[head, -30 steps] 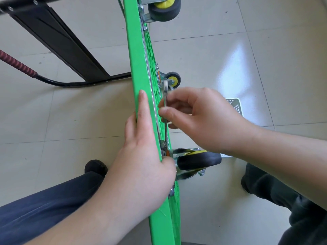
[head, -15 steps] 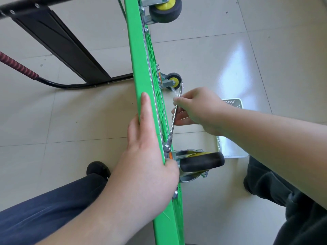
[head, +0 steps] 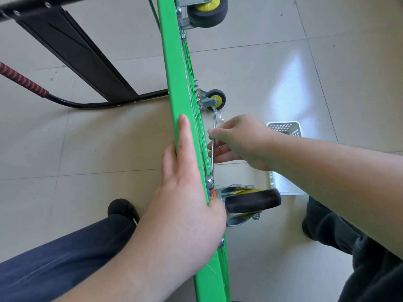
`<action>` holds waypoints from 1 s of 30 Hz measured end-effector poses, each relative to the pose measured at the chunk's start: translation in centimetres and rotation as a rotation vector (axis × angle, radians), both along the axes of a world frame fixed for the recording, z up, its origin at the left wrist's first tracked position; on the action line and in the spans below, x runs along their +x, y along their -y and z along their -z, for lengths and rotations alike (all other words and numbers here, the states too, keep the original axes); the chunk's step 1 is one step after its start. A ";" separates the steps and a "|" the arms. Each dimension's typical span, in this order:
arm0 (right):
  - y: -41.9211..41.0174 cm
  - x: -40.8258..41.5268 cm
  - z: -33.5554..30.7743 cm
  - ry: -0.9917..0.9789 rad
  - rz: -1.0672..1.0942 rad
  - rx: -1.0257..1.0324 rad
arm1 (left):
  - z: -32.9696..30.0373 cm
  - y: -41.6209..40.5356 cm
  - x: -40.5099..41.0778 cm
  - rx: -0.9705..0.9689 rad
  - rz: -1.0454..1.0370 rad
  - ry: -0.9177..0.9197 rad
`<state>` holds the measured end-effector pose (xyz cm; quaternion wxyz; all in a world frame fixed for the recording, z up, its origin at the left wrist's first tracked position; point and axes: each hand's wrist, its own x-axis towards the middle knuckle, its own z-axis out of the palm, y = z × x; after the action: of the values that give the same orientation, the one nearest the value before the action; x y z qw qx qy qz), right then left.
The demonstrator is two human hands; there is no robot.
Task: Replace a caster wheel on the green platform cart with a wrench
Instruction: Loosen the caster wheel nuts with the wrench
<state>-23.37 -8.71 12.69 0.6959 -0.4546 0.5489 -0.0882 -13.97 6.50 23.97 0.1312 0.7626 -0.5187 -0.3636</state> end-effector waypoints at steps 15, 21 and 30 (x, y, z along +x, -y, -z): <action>-1.0 -0.1 -2.1 -0.031 -0.190 -0.480 | 1.3 -0.7 0.0 -0.062 -0.016 -0.037; -3.4 -1.3 -4.2 0.051 -0.266 -0.707 | 1.4 -0.7 0.1 -0.010 -0.038 -0.053; -6.7 -3.9 -5.4 0.183 -0.269 -0.837 | 1.0 -0.4 0.4 0.047 -0.069 -0.080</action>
<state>-27.24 -2.02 18.09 0.5030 -0.7547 0.3382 -0.2512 -13.57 6.91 22.98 0.1466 0.7677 -0.4778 -0.4012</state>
